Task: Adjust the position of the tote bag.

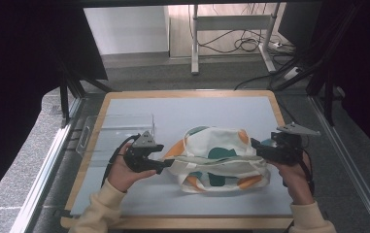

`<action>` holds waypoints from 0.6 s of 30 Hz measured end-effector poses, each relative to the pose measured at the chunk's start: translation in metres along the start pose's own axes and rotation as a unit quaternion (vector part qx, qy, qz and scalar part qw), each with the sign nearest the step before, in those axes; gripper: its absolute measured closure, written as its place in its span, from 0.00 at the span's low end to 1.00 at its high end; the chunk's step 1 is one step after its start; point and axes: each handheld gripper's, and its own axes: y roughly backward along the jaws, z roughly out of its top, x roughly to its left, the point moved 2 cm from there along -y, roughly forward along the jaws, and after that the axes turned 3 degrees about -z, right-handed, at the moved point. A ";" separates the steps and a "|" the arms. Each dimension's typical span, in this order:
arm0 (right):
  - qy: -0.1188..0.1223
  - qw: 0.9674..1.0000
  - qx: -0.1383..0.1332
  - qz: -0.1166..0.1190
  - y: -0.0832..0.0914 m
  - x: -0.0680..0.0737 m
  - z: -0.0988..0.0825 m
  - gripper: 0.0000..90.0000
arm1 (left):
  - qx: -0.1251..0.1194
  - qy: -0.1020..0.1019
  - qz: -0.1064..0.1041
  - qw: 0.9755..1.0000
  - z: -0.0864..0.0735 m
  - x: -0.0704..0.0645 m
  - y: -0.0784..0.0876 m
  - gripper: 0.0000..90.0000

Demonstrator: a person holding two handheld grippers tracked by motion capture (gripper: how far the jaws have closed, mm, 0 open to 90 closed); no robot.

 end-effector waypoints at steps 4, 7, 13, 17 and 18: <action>0.021 1.000 -0.005 0.021 0.002 0.014 0.007 0.28 | -0.004 0.002 0.000 1.000 0.004 0.001 0.001 0.37; 0.033 0.998 -0.005 0.051 0.001 0.027 0.008 0.29 | -0.001 0.000 -0.002 1.000 0.005 0.000 -0.001 0.36; 0.069 0.993 -0.003 0.099 0.002 0.054 0.004 0.31 | -0.004 -0.002 -0.002 1.000 0.007 -0.001 0.000 0.36; 0.087 0.989 -0.005 0.117 0.007 0.062 0.000 0.32 | -0.004 -0.002 0.003 1.000 0.007 -0.001 0.002 0.36; 0.091 0.988 -0.005 0.127 0.009 0.064 -0.002 0.32 | -0.003 -0.003 0.007 1.000 0.008 -0.001 0.003 0.36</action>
